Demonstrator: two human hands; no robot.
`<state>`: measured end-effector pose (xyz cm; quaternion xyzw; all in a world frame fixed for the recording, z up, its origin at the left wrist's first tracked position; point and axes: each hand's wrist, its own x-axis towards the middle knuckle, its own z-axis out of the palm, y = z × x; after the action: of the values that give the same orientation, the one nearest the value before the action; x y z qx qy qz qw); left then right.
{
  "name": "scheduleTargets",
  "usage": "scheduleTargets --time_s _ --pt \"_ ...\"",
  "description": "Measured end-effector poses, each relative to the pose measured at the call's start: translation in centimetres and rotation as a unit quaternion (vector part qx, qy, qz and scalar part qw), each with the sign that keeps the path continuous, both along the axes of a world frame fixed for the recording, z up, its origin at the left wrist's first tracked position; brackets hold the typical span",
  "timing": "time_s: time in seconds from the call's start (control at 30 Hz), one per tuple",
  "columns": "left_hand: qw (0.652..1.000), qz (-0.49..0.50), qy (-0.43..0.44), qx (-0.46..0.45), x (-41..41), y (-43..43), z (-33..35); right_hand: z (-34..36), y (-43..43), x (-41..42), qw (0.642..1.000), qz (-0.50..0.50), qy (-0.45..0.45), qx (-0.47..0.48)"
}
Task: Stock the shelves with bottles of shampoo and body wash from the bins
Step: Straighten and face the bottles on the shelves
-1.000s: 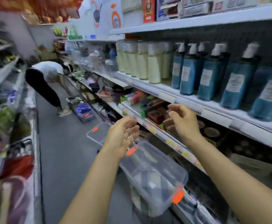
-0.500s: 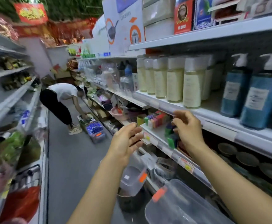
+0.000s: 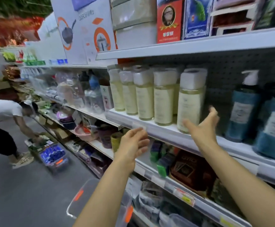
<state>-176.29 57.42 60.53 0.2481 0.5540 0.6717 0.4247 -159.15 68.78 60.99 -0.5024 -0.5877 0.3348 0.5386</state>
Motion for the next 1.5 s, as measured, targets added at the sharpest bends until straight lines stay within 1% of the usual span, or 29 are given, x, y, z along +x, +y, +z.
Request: scheduleTargets --time_s 0.07,0.17,0.27,0.43,0.5,0.6,0.67,0.8,0.87,0.93,1.03,1.1,1.33,1.5 --pt "1.000 -0.010 -0.005 0.000 -1.3 2.1 -0.1 0.3 1.2 -0.8 0.999 0.000 -0.012 -0.037" --pt "0.999 -0.036 0.004 0.002 -3.7 5.0 -0.2 0.3 3.0 -2.7 0.997 -0.025 -0.028 -0.060" --pt "0.998 -0.065 0.016 0.007 -6.2 7.6 -0.2 -0.4 4.3 -4.5 0.995 -0.076 -0.030 -0.059" --pt "0.994 -0.098 0.043 0.016 -11.3 10.8 -0.7 -1.2 5.1 -7.1 0.991 -0.123 -0.038 -0.044" --pt "0.994 -0.093 0.057 0.023 -13.4 12.0 -0.7 -1.3 5.6 -7.7 0.989 -0.140 -0.025 -0.037" --pt "0.996 -0.057 0.068 0.032 -15.8 14.1 -0.5 -1.5 5.9 -8.3 0.987 -0.158 -0.016 -0.035" --pt "0.993 -0.022 0.108 0.030 -17.1 15.3 -0.6 -1.6 5.9 -8.7 0.985 -0.170 -0.017 -0.035" --pt "0.970 0.035 0.241 0.018 -20.4 17.1 -0.3 -1.3 5.4 -9.7 0.984 -0.176 -0.013 -0.027" --pt "0.954 0.022 0.299 -0.004 -22.0 17.7 -0.1 -1.2 5.2 -10.3 0.980 -0.195 -0.029 -0.022" --pt "0.945 -0.015 0.327 -0.006 -23.3 18.6 -0.1 -1.2 5.2 -10.9 0.975 -0.219 -0.041 -0.014" --pt "0.939 -0.065 0.338 0.017 -24.6 20.3 -0.2 -1.3 5.6 -11.6 0.969 -0.240 -0.049 -0.003" --pt "0.931 -0.081 0.355 0.026 -24.7 21.2 -0.2 -1.5 5.8 -11.9 0.967 -0.248 -0.057 -0.001" --pt "0.929 -0.083 0.359 0.038 -24.4 23.1 -1.0 -1.6 6.7 -12.2 0.966 -0.251 -0.066 0.001" --pt "0.927 -0.079 0.361 0.055 -24.2 23.8 -1.6 -2.1 7.6 -12.9 0.968 -0.239 -0.072 -0.018"
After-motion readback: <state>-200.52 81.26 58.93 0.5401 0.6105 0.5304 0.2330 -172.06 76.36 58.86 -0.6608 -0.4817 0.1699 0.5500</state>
